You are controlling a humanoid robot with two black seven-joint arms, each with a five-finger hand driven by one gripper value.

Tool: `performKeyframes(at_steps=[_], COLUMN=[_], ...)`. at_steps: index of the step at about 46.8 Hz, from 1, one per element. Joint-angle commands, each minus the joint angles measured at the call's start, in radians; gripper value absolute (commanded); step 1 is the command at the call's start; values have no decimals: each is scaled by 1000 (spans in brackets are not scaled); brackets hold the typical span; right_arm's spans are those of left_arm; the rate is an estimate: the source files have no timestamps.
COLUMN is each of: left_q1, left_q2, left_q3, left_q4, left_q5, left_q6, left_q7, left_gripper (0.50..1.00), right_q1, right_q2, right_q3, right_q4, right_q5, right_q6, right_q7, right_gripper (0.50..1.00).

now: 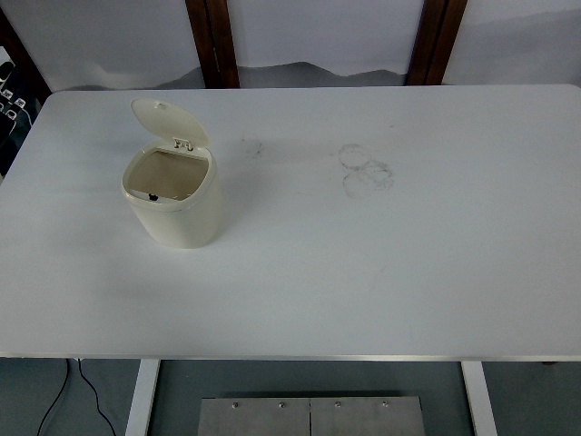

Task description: Close trash bin

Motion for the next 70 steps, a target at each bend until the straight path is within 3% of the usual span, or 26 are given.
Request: performKeyframes(at_steps=[1,54,62,70], left_q1=[0,5,-24,-83], left_q2=[-2,-9,-2,26], left_q3=[0,6,8,12], left_q4=[0,0,-32,-168], left_q5=[0,1,6,9], left_q6=[2,10,108,211], left_q7=[0,5,23,159], left_gripper=[1000,1000,1000,1000], right_q1=[0,0,0,0], right_q2=[0,0,0,0], right_q3=[0,-1,-1,-3], right_q4=[0,0,0,0], right_q5=[0,1,0,0], right_q6=[0,0,0,0], right_q7=[0,0,0,0], right_gripper=[995,995,995,995])
